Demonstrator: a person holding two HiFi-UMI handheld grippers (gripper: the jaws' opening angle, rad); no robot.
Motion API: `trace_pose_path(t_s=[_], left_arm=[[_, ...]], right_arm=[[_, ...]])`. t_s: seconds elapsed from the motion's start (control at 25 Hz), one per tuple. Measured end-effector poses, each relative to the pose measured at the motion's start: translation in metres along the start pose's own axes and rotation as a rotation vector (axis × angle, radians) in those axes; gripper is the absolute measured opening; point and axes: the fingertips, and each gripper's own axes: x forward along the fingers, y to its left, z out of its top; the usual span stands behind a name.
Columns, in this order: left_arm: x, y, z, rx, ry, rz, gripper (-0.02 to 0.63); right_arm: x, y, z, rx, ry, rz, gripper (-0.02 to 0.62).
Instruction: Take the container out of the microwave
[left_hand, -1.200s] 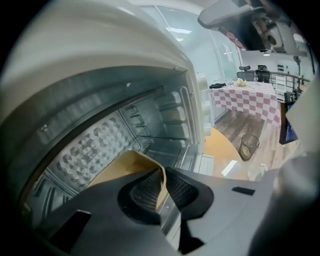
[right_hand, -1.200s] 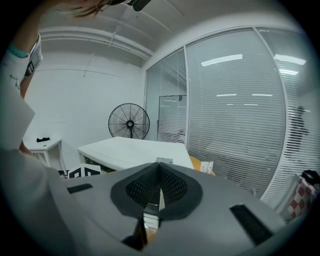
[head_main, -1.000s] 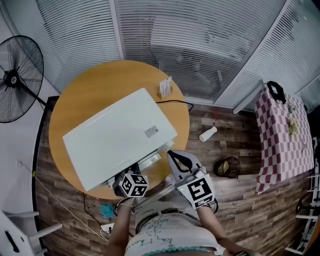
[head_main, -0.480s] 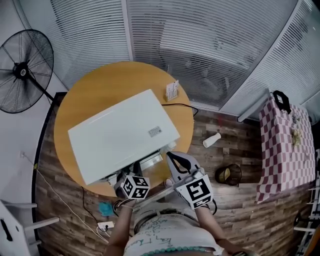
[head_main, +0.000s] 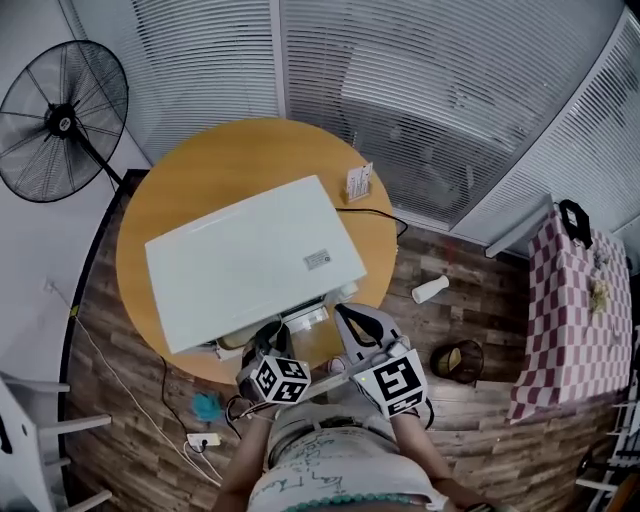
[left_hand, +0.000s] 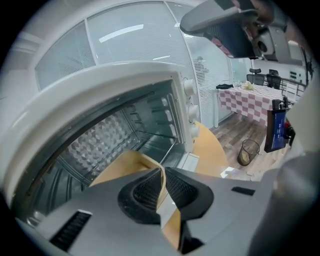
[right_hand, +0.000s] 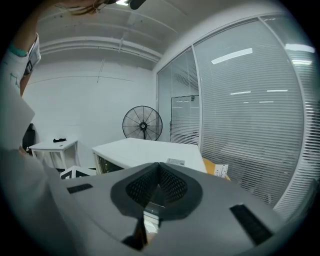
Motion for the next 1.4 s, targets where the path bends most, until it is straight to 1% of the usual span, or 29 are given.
trace_pose_path(t_s=[0.4,0.64,0.96,1.28,1.4], left_arm=[[-0.008,-0.015,0.002,-0.061,0.023,0.045,0.037],[-0.015,-0.026,0.003,-0.113,0.040,0.077,0.037],[-0.026,-0.047,-0.006,-0.210,0.078,0.127,0.036],[-0.042,-0.053,-0.020,-0.299,0.118,0.186,0.037],[-0.047,-0.055,-0.022,-0.322,0.125,0.199,0.036]], right_arm=[[0.007,0.002,-0.002,-0.028,-0.005,0.109,-0.008],[0.014,0.010,0.000,-0.053,-0.012,0.207,-0.008],[0.015,0.024,-0.006,-0.081,-0.014,0.347,-0.008],[0.020,0.048,-0.006,-0.118,-0.010,0.478,-0.008],[0.020,0.054,-0.007,-0.130,-0.012,0.514,-0.008]])
